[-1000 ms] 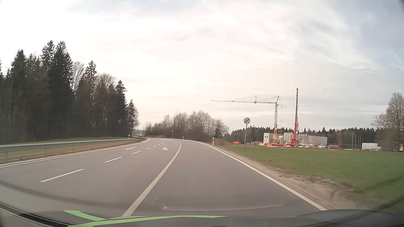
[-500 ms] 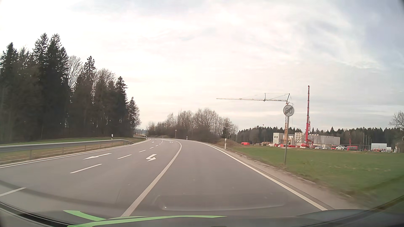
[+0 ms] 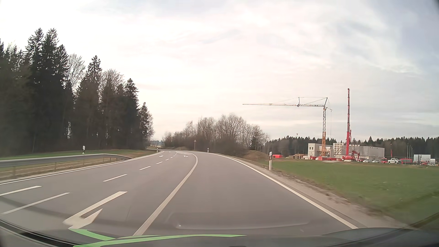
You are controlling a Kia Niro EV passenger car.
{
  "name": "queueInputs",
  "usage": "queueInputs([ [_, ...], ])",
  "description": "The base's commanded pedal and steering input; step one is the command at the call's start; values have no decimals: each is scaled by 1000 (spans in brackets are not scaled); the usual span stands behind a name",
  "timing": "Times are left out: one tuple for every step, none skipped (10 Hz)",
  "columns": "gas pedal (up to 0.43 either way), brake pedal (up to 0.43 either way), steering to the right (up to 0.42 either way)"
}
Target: Follow the waypoints while adhering to traffic rules and regulations
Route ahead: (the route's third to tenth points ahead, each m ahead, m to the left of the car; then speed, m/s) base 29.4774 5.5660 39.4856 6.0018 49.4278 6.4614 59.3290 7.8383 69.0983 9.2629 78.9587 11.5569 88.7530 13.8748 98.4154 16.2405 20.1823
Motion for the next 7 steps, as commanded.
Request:
queueInputs([
  [197,0,-11],
  [197,0,-11],
  [197,0,-11],
  [189,0,-11],
  [189,0,-12],
  [177,0,-12],
  [177,0,-12],
])
